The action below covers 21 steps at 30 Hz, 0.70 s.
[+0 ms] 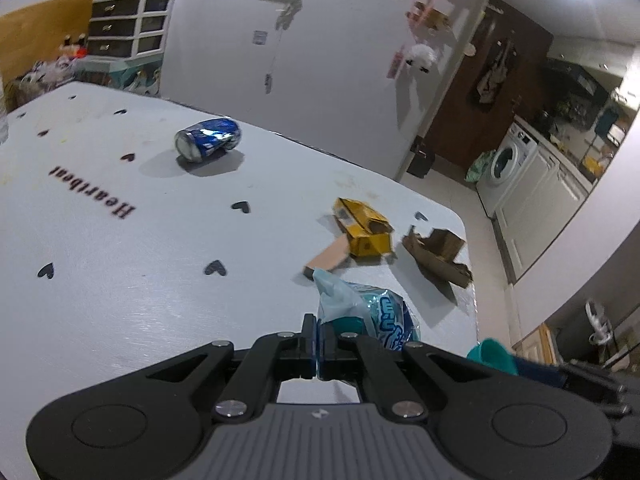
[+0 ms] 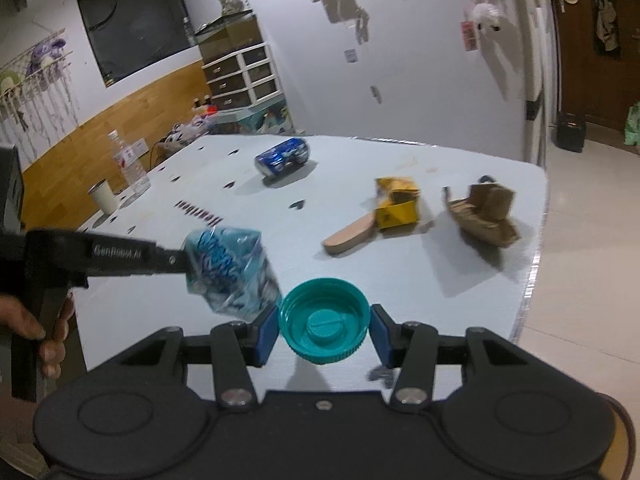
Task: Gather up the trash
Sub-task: 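Carry the crumpled bottle and teal cap with both tools over the trash bin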
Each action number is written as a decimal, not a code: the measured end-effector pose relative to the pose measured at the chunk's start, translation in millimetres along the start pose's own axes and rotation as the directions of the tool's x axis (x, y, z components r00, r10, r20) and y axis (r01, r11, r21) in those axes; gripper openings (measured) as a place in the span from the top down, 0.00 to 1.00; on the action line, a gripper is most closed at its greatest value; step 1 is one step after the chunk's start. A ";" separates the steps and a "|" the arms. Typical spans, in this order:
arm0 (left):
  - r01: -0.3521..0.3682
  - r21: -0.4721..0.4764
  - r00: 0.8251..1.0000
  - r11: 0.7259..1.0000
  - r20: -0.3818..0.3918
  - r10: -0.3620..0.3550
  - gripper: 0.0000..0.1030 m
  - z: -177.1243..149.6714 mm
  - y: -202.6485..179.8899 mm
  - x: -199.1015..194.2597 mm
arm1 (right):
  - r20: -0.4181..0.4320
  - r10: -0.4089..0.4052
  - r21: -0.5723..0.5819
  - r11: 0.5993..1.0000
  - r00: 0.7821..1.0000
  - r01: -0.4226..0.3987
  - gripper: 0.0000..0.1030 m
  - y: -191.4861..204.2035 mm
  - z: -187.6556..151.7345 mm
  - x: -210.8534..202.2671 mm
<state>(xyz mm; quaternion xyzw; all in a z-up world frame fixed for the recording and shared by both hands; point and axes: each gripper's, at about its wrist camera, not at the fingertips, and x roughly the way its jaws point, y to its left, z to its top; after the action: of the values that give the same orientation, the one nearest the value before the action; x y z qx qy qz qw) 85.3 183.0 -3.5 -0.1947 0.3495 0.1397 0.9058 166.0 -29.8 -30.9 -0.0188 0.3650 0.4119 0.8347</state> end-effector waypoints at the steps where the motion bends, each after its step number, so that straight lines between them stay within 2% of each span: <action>1: -0.001 0.008 1.000 1.000 0.000 0.001 1.00 -1.5 -6.4 0.2 | 0.001 -0.004 0.005 1.000 1.000 0.004 0.52 -6.5 1.1 -4.1; 13: 0.015 0.120 1.000 0.993 -0.020 -0.013 1.00 -21.7 -98.5 10.1 | 0.018 -0.094 0.047 0.995 0.995 0.093 0.52 -82.3 1.9 -50.3; 21: 0.045 0.163 0.999 0.986 -0.038 -0.040 1.00 -36.6 -155.6 22.0 | 0.017 -0.150 0.088 0.985 0.989 0.148 0.52 -133.0 -7.2 -79.5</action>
<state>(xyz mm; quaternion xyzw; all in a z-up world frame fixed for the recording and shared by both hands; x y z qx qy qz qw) 140.4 31.4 -3.8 -0.1294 0.3710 0.0878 0.9154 223.7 -173.6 -22.4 -0.0048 0.3702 0.3324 0.8674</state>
